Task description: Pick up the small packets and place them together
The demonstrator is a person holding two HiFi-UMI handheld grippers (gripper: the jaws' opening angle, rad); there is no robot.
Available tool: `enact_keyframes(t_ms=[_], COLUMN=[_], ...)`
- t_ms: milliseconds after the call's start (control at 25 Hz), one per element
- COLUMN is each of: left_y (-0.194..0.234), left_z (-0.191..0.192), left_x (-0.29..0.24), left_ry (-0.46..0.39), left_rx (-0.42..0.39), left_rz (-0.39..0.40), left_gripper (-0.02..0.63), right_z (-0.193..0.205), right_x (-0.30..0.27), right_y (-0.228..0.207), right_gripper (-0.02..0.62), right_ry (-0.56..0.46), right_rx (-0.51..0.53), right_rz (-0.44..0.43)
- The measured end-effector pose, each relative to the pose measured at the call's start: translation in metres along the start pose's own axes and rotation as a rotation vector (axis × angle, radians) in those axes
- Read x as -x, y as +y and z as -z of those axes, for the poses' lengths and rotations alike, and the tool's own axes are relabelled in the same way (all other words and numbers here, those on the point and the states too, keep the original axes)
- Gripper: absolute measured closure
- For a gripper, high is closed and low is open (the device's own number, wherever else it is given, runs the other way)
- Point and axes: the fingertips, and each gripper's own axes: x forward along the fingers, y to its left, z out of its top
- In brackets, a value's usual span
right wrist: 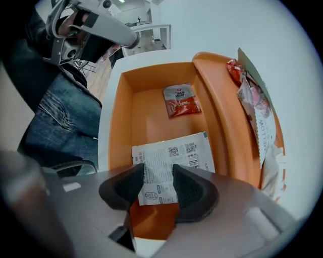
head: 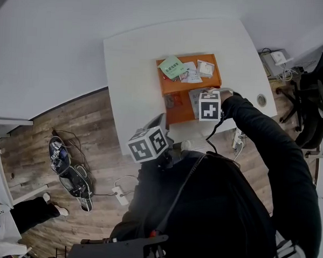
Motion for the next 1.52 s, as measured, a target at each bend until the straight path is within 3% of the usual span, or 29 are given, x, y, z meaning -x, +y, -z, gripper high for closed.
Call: enact_keyframes(t_ms=[400, 600, 1040, 1520], left_y=[-0.004, -0.003, -0.006, -0.007], left_z=[0.001, 0.001, -0.001, 0.003], left_x=[-0.002, -0.002, -0.003, 0.001], left_ry=[0.005, 0.003, 0.0, 0.008], left_rx=[-0.006, 0.002, 0.001, -0.015], left_rz=[0.008, 0.007, 0.012, 0.02], left_gripper=[0.607, 0.607, 0.607, 0.607], right_z=[0.0, 0.0, -0.001, -0.008], right_x=[-0.001, 0.0, 0.006, 0.039], right_y=[-0.001, -0.003, 0.0, 0.004], right_gripper=[0.436, 0.509, 0.572, 0.574], right_ry=[0.001, 0.0, -0.021, -0.104], right_rx=[-0.002, -0.012, 0.006, -0.044], right_rz=[0.014, 0.001, -0.005, 0.015])
